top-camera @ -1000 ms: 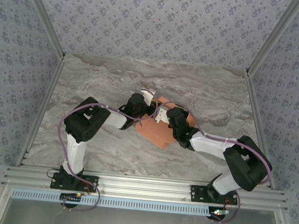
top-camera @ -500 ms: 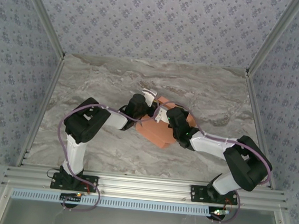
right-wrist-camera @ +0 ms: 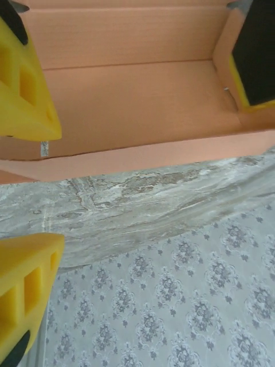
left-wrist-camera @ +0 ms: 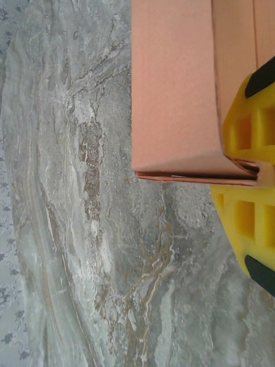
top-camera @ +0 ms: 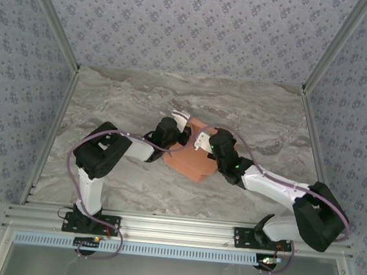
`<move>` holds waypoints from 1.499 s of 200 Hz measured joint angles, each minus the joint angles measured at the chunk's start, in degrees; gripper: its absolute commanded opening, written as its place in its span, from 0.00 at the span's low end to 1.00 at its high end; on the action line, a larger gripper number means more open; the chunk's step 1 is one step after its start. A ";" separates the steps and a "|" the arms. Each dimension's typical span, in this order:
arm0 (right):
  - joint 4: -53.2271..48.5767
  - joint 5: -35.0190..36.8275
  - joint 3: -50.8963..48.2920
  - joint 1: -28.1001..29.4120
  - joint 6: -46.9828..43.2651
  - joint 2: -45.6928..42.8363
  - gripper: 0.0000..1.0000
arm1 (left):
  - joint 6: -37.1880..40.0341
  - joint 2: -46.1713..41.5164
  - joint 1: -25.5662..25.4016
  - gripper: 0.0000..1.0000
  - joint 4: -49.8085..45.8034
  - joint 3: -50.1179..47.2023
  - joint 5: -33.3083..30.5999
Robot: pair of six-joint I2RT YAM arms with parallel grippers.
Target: Fold the paper box
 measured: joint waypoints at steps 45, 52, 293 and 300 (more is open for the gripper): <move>-7.02 -6.49 0.59 2.69 13.73 -8.87 0.62 | -1.55 -4.87 0.00 0.03 -2.47 -1.64 -4.17; -8.76 -7.56 1.36 2.71 16.90 -9.94 0.63 | -1.95 -5.79 0.00 0.02 -3.15 -1.84 -4.85; -31.67 -16.33 25.09 -5.84 67.80 9.97 0.64 | -5.38 -14.27 -0.94 0.02 -11.91 -4.74 -11.87; -31.26 -16.94 25.09 -5.84 68.26 10.10 0.64 | -5.38 -14.36 -0.98 0.02 -11.89 -4.74 -11.87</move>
